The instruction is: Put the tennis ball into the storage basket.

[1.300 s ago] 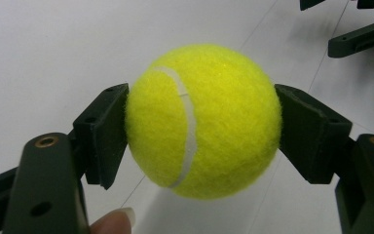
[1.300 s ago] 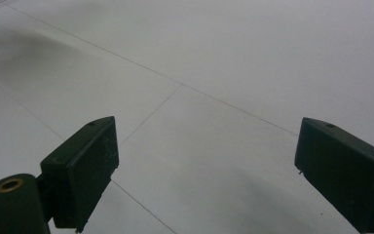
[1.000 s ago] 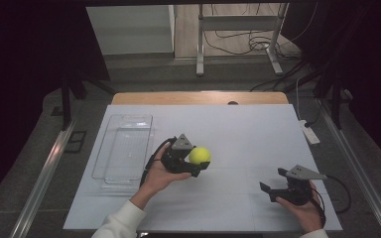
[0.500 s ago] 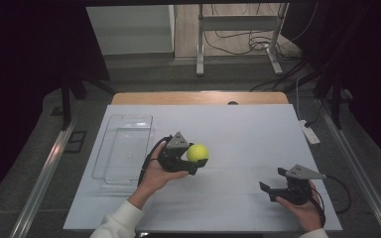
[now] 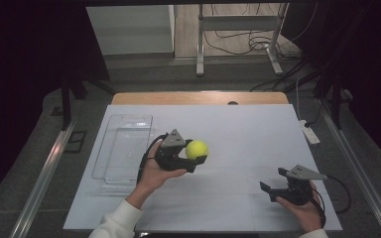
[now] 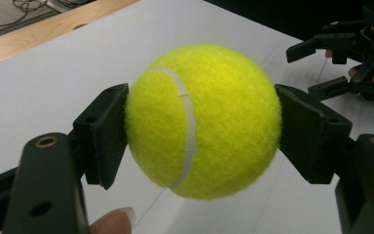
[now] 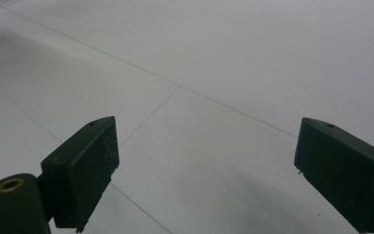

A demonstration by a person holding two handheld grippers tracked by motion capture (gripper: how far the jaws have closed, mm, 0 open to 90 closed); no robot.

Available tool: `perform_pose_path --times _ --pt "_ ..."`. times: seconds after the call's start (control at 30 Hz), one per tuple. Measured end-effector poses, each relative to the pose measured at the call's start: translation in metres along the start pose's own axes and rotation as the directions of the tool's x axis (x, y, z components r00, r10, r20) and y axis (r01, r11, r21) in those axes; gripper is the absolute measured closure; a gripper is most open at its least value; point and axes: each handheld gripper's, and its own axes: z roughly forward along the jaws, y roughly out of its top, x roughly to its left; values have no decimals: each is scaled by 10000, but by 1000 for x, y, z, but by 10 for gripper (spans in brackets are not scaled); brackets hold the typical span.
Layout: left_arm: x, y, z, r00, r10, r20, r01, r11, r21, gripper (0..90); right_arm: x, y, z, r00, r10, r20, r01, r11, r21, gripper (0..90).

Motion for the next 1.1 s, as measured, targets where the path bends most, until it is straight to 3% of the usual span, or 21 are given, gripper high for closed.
perform_pose_path --times 0.5,1.1 --pt "-1 3 -13 9999 -71 -88 67 9989 -466 265 1 3 3 9999 -116 -23 115 9999 -62 93" --pt "-1 11 -26 9998 -31 -210 9 9948 -1018 265 0 -1 -5 10000 0 42 0 9999 -151 93"
